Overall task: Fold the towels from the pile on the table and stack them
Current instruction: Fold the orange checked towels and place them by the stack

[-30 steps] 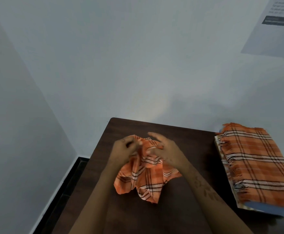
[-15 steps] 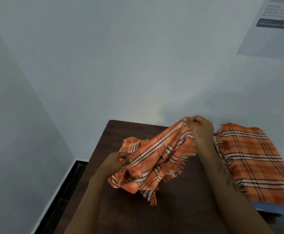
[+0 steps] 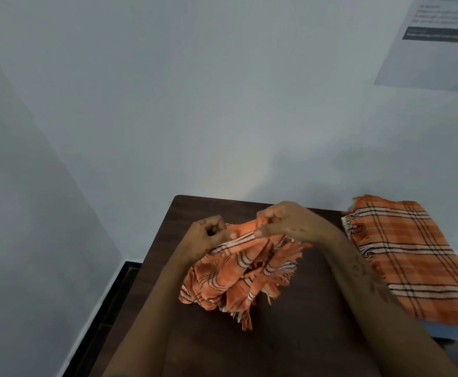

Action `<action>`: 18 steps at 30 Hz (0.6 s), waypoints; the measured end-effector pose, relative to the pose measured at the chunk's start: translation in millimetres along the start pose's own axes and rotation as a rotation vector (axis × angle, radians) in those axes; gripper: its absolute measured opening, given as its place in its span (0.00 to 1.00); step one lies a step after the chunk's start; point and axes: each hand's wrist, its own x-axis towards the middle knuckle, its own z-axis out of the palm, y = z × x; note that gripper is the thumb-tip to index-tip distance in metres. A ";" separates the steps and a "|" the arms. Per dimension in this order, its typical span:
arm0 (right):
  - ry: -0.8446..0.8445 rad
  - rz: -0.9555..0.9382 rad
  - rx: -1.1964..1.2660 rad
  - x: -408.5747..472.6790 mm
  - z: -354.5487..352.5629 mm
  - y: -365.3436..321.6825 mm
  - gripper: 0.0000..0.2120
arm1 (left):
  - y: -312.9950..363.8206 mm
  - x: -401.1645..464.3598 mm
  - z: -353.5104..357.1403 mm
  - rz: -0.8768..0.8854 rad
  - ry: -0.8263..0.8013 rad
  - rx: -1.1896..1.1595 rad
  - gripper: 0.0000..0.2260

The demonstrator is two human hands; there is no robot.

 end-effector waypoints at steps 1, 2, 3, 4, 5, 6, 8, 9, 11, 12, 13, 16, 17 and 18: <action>0.013 -0.011 -0.011 -3.6 -9.1 -1.5 0.15 | -6.3 -1.0 -1.9 -0.033 -0.006 0.026 0.20; 0.047 -0.017 0.001 -7.6 -18.1 -2.6 0.13 | -11.7 -1.1 -2.1 -0.059 -0.021 0.071 0.20; 0.084 -0.021 0.027 -11.6 -25.4 -3.4 0.11 | -16.9 -0.2 -2.1 -0.085 -0.037 0.133 0.18; 0.122 -0.016 0.059 -14.7 -32.4 -2.7 0.11 | -22.6 1.9 -1.5 -0.105 -0.052 0.186 0.13; 0.166 -0.008 0.099 -19.1 -40.3 -0.7 0.12 | -25.5 4.0 0.1 -0.123 -0.062 0.229 0.08; 0.210 -0.006 0.165 -22.8 -47.2 1.4 0.13 | -27.5 4.8 -0.3 -0.127 -0.063 0.267 0.04; 0.314 -0.007 0.406 -32.1 -59.8 6.9 0.14 | -26.1 5.2 -3.9 -0.129 -0.047 0.358 0.10; 0.395 0.006 0.559 -38.9 -67.1 9.0 0.12 | -27.7 7.1 -7.1 -0.154 -0.036 0.399 0.13; 0.591 0.019 0.754 -49.8 -80.4 14.1 0.07 | -31.0 8.9 -16.2 -0.199 -0.004 0.412 0.11; 0.694 0.007 0.763 -54.0 -88.0 19.3 0.10 | -29.5 9.8 -18.3 -0.199 0.015 0.416 0.09; 0.798 -0.012 0.755 -57.4 -93.5 24.0 0.15 | -30.1 12.1 -21.3 -0.170 0.036 0.427 0.14; 0.932 0.052 0.791 -52.9 -104.2 38.8 0.08 | -11.0 16.7 -17.0 -0.079 0.153 0.367 0.26; 0.916 0.128 0.708 -47.9 -108.1 42.7 0.04 | 2.0 17.6 -11.9 -0.029 0.226 0.298 0.22; 0.860 0.214 0.560 -43.1 -109.8 42.3 0.09 | 16.6 17.6 -6.3 0.011 0.278 0.213 0.17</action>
